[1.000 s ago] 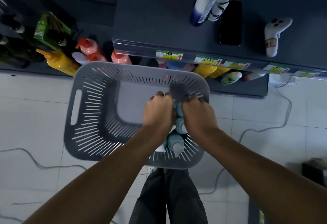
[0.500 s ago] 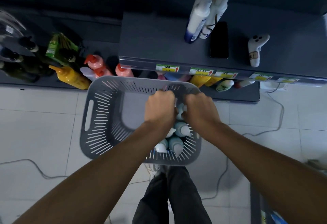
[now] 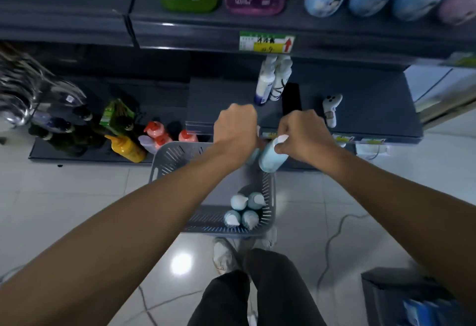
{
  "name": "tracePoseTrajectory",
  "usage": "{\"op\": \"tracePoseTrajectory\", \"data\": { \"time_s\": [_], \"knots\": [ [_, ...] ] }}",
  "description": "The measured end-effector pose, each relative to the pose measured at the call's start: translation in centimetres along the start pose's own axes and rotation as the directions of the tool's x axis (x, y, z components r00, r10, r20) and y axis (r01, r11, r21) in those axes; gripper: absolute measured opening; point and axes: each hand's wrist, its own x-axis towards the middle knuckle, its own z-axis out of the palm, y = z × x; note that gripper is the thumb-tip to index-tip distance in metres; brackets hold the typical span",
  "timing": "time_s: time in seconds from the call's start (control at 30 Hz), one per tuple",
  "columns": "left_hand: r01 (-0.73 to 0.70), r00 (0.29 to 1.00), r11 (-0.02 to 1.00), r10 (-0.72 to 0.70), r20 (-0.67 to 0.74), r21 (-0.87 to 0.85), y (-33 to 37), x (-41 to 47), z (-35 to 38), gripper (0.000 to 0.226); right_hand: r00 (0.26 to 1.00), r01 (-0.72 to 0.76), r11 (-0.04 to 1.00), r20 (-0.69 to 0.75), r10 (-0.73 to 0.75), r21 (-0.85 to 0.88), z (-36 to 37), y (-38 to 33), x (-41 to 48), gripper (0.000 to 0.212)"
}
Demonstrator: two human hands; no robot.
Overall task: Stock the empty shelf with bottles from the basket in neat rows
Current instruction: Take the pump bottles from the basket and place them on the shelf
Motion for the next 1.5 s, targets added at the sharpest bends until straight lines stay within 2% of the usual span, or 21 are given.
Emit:
{"op": "tracePoseTrajectory", "data": {
  "time_s": [0.2, 0.47, 0.67, 0.87, 1.03, 1.23, 1.33, 1.5],
  "knots": [
    [-0.051, 0.998, 0.998, 0.05, -0.029, -0.022, 3.1, -1.0, -6.0, 0.026, 0.999, 0.019, 1.0, -0.043, -0.018, 0.002, -6.9, 0.8, -2.4, 0.018],
    [-0.189, 0.98, 0.982, 0.19, -0.054, 0.024, 8.2, -3.0, -14.1, 0.036, 0.985, 0.072, 0.997, -0.155, -0.073, -0.013, -16.4, 2.6, -6.3, 0.018],
    [-0.346, 0.933, 0.935, 0.352, -0.078, 0.08, 12.4, -3.7, -19.1, 0.037, 0.969, 0.053, 0.996, -0.238, -0.069, -0.074, -23.1, 3.9, -8.9, 0.016],
    [-0.465, 0.876, 0.88, 0.473, -0.093, 0.1, 16.5, -4.2, -22.6, 0.029, 0.95, 0.037, 0.994, -0.304, -0.065, -0.098, -28.1, 5.7, -11.2, 0.019],
    [-0.508, 0.846, 0.846, 0.525, -0.092, 0.16, 20.1, -4.7, -24.8, 0.029, 0.929, 0.017, 0.995, -0.366, -0.051, -0.095, -31.8, 7.6, -12.4, 0.017],
    [-0.58, 0.796, 0.793, 0.6, -0.076, 0.188, 24.9, -4.8, -26.0, 0.029, 0.931, 0.005, 0.994, -0.362, -0.045, -0.111, -35.5, 11.1, -12.0, 0.016],
    [-0.586, 0.794, 0.787, 0.606, -0.059, 0.194, 28.0, -4.3, -26.3, 0.032, 0.948, 0.027, 0.993, -0.312, -0.062, -0.116, -37.3, 13.2, -11.6, 0.015],
    [-0.575, 0.805, 0.801, 0.59, -0.058, 0.168, 33.3, -2.9, -26.4, 0.025, 0.958, 0.065, 0.989, -0.271, -0.098, -0.13, -40.4, 16.8, -10.8, 0.012]
  ]
}}
